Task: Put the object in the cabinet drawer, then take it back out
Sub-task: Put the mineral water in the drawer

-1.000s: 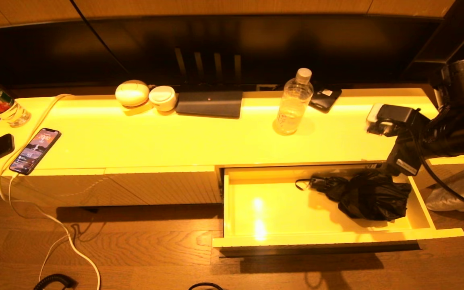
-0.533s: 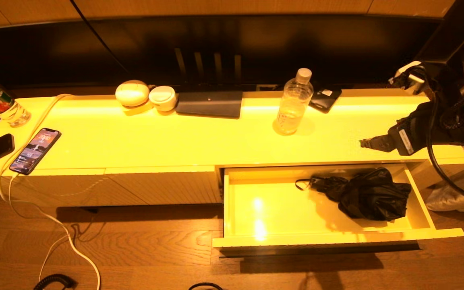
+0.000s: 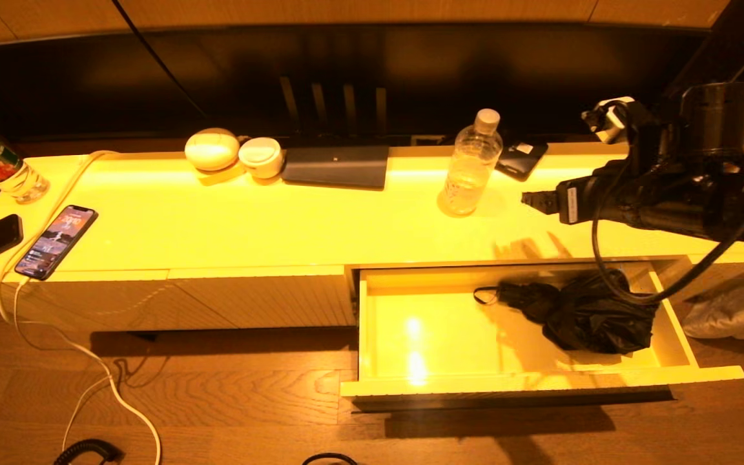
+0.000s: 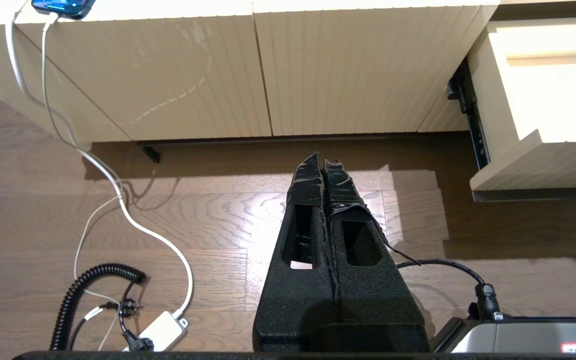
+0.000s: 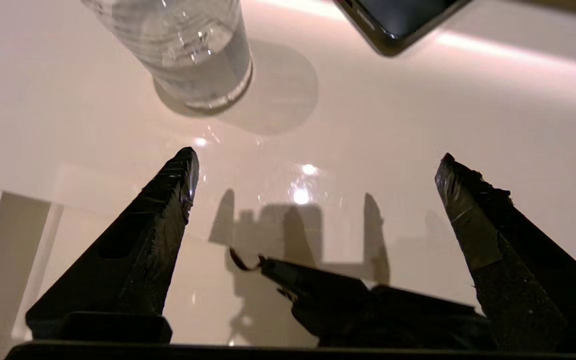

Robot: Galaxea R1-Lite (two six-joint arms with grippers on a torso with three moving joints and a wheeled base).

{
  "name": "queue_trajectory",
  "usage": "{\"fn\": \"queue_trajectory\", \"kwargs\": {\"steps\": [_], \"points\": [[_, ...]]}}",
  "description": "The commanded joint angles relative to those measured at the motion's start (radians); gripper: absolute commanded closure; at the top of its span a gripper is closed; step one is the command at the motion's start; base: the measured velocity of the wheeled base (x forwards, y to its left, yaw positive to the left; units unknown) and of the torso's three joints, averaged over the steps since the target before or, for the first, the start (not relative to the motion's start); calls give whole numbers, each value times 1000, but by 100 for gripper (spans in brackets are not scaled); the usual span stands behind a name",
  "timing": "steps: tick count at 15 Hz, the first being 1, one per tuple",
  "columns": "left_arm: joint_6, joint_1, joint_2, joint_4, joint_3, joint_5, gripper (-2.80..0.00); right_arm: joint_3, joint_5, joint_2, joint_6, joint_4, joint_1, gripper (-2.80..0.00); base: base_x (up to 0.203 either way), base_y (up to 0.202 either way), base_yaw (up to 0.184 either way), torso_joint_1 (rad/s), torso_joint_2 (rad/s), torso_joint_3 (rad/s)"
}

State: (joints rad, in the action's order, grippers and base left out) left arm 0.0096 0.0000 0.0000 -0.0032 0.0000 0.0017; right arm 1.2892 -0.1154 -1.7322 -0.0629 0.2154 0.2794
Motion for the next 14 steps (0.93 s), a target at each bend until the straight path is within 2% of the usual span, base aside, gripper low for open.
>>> {"fn": "queue_trajectory", "kwargs": {"steps": [1,7,14], "points": [[0,0,0,-1,2,0,0,-30,-73,-120,-5,219,61,-280,0,0,0,0,0,0],[0,0,0,-1,2,0,0,-67,-123,-233,-53,500,134,-280,0,0,0,0,0,0],[0,0,0,-1,2,0,0,99,-197,-343,-56,521,148,-280,0,0,0,0,0,0]]}}
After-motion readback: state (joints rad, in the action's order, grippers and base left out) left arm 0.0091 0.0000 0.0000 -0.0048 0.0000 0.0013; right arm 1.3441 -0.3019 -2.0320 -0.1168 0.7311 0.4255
